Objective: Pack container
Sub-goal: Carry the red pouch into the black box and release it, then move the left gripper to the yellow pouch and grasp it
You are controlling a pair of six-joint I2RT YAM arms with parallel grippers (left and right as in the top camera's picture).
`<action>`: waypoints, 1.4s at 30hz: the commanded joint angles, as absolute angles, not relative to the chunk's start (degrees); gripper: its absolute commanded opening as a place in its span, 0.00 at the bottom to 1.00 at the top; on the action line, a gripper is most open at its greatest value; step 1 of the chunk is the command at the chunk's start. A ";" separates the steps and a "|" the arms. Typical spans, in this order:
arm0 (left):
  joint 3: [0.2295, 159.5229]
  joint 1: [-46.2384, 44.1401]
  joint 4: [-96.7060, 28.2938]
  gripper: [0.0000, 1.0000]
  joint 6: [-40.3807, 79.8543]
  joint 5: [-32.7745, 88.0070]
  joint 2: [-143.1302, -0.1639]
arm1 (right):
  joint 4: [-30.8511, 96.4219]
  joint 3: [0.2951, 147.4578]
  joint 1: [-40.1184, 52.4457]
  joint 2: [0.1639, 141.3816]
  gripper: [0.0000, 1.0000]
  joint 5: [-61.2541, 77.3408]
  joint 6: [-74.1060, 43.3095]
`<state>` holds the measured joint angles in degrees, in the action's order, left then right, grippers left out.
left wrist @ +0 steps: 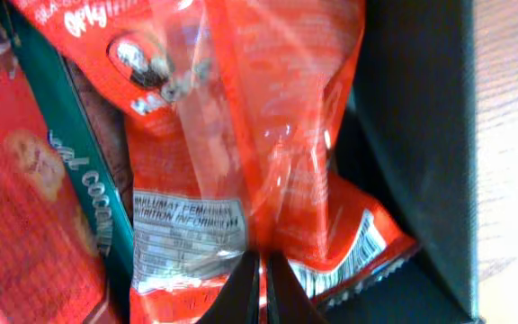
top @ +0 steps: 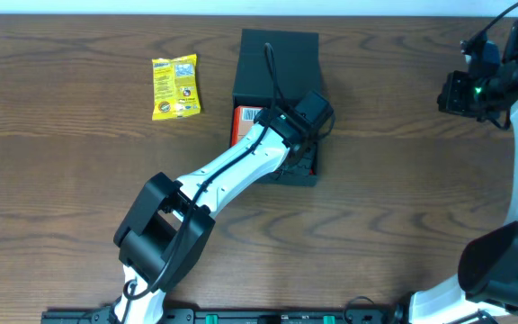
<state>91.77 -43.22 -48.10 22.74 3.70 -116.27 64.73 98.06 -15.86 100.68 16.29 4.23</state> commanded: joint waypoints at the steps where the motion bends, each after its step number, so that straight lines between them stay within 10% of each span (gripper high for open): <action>1: 95.33 -43.05 -50.68 0.06 23.38 4.01 -117.08 | 64.71 97.69 -16.21 100.90 0.01 16.99 4.78; 14: 112.03 -36.62 -58.08 0.06 28.40 -20.36 -109.54 | 64.53 97.69 -16.21 100.90 0.02 16.97 4.80; 22: 111.83 -17.45 -57.04 0.06 13.06 -6.24 -113.27 | 64.03 97.67 -16.21 100.90 0.01 16.97 4.78; 23: 111.83 -15.75 -56.53 0.14 12.82 -5.23 -114.26 | 64.03 97.69 -16.21 100.90 0.02 16.97 4.80; 26: 111.83 -11.31 -54.43 0.94 12.82 -3.38 -117.51 | 64.05 97.67 -16.21 100.90 0.04 16.95 4.80; 42: 111.83 -7.14 -39.66 0.95 11.07 -3.57 -132.33 | 66.17 97.67 -16.21 100.90 0.12 16.91 4.80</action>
